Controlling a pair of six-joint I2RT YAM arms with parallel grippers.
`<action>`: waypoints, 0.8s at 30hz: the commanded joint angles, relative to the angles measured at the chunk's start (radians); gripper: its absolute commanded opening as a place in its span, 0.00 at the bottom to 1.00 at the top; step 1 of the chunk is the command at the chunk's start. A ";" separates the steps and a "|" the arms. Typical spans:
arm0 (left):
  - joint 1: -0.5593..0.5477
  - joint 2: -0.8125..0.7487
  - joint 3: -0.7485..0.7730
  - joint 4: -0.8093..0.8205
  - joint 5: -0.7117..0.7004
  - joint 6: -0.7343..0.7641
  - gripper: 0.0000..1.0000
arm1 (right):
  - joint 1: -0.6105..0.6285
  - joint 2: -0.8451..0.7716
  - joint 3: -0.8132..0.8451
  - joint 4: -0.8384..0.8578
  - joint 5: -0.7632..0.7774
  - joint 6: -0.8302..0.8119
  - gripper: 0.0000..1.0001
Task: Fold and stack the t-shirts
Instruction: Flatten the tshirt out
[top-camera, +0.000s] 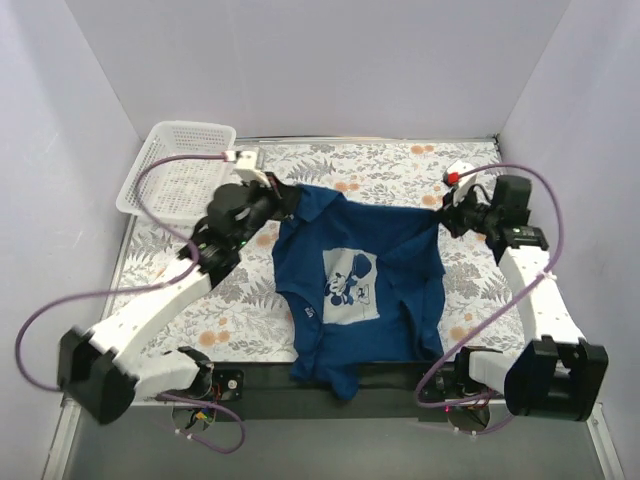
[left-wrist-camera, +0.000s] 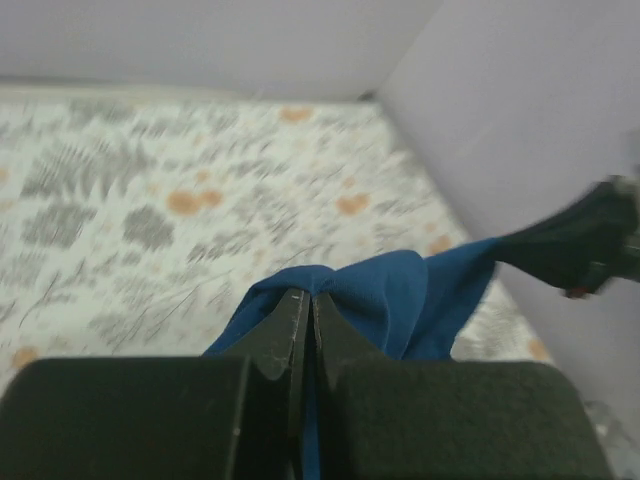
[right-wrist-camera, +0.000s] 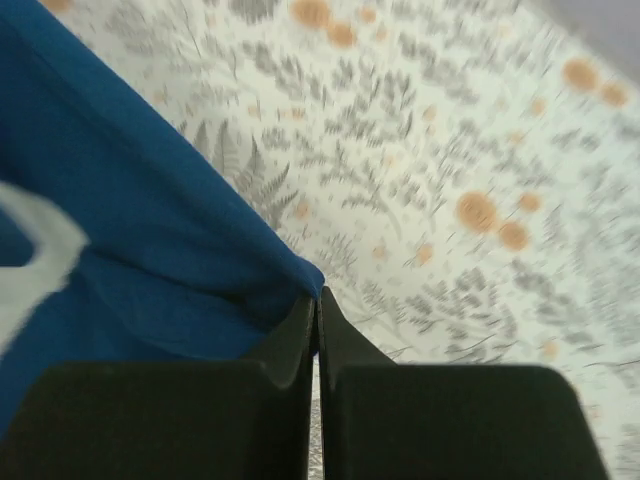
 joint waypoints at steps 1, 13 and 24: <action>0.026 0.224 -0.060 0.151 -0.156 0.014 0.00 | -0.004 0.055 -0.146 0.424 0.068 0.025 0.01; 0.186 0.966 0.772 -0.060 -0.111 -0.071 0.00 | 0.004 0.489 0.176 0.474 0.397 0.290 0.37; 0.187 0.767 0.627 -0.159 -0.052 0.006 0.82 | 0.036 0.360 0.018 0.154 -0.093 0.143 0.55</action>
